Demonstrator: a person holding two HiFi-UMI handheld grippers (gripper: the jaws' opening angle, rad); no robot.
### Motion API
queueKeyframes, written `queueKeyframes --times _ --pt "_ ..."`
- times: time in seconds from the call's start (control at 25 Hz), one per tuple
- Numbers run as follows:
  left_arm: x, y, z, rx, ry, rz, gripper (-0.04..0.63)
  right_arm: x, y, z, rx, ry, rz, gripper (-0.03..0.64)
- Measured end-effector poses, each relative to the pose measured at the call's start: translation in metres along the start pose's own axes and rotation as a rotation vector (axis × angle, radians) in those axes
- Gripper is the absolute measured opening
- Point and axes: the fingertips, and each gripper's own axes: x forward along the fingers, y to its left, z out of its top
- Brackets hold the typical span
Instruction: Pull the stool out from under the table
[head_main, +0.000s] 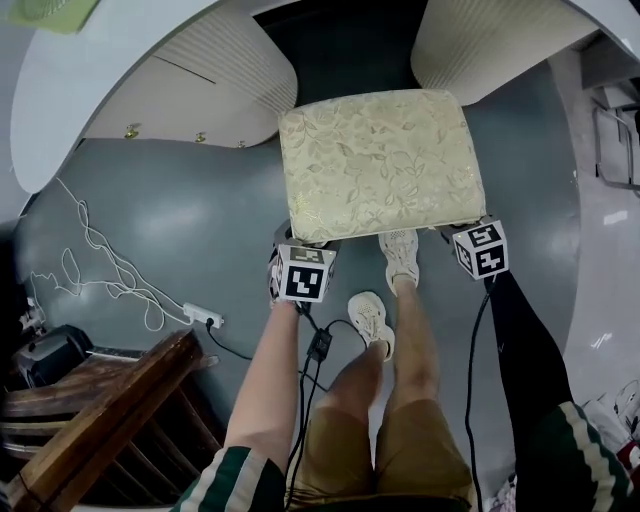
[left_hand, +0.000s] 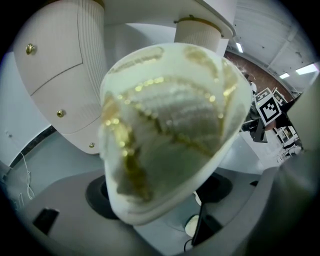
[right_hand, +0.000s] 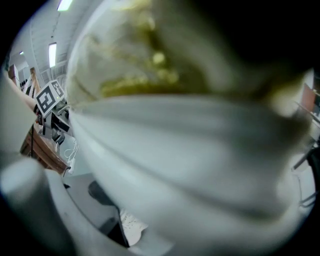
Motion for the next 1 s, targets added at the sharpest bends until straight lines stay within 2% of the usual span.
queueKeyframes --times 0.28,0.56,0.84,1.0 --pt "0.0003 0.0044 0.0021 0.029 -0.002 0.004 0.382 0.0064 0.0006 -0.0026 0.015 -0.010 -0.001 0.408" --pt "-0.0043 0.0028 0.0023 0.024 0.049 -0.035 0.380 0.0006 0.0014 -0.0033 0.037 0.042 -0.011 0.408" --pt "-0.0032 0.0068 0.0009 0.028 0.056 -0.025 0.379 0.0072 0.0046 -0.0064 0.048 0.037 -0.005 0.407" --pt "-0.0064 0.0029 -0.0026 0.019 0.083 -0.040 0.379 0.0016 0.0074 -0.0108 0.060 0.066 0.001 0.407"
